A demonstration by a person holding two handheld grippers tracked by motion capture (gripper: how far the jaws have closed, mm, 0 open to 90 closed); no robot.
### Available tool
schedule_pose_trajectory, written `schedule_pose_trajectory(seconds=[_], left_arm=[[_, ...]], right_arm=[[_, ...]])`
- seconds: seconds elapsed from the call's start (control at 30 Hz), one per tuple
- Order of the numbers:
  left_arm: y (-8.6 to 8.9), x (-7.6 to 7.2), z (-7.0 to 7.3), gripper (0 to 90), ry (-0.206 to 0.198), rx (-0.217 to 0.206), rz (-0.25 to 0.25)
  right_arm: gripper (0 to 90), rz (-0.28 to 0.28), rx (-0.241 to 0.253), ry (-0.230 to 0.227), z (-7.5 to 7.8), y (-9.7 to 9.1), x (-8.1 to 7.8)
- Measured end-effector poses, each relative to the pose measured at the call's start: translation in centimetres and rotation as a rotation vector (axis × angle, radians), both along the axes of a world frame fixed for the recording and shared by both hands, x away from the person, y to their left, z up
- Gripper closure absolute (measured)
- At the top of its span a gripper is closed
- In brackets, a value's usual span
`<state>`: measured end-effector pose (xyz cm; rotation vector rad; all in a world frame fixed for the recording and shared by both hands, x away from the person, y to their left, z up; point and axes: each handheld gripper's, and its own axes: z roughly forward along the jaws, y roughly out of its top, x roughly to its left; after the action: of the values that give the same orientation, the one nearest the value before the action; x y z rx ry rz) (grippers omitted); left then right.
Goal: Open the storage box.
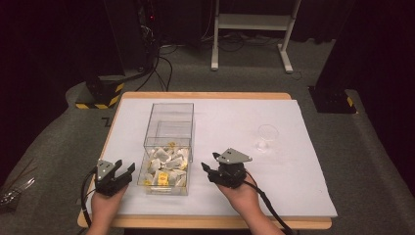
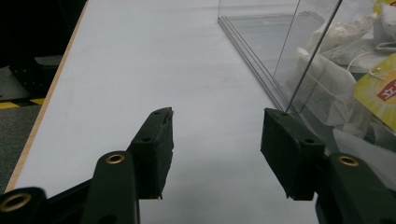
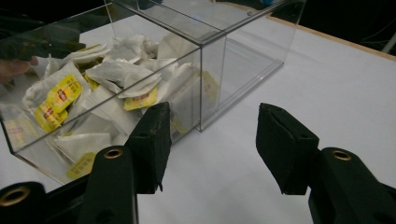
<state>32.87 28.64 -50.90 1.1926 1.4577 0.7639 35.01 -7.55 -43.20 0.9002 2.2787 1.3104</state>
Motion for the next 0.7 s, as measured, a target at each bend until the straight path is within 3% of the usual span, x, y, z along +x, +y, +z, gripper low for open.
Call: schedule_pose_trajectory(seconds=[0.7], left_arm=[[-0.3, -0.1, 0.0, 39.0, -0.006, 0.025, -0.003]], right_arm=[[45.5, 0.089, 0.004, -0.020, 1.6, 4.8, 0.1]])
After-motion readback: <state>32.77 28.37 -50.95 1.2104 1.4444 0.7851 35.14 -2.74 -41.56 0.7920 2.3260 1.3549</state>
